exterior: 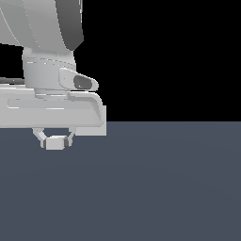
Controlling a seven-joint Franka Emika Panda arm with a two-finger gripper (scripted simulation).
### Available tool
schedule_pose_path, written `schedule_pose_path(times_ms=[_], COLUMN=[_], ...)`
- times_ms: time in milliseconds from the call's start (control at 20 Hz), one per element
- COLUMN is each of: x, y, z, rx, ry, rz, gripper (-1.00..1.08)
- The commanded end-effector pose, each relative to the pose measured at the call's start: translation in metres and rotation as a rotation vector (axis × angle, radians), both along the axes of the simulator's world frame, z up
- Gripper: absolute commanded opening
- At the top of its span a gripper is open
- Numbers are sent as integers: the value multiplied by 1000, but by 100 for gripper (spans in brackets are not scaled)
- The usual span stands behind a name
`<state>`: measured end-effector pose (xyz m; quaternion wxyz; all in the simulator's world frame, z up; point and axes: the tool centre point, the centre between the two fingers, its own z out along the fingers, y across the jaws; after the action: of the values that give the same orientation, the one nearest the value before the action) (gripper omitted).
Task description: Plug the charger into the wall socket.
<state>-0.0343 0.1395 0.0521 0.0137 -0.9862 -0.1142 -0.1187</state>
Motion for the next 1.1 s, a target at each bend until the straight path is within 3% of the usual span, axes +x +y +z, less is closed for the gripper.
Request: schedule_pose_path(times_ms=[0, 450, 1050], x=[16, 56, 63], y=[-14, -49, -54], z=[13, 44, 48], rx=[1, 1, 1], ry=[0, 0, 0], rz=[-15, -51, -58], gripper=[-100, -100, -100])
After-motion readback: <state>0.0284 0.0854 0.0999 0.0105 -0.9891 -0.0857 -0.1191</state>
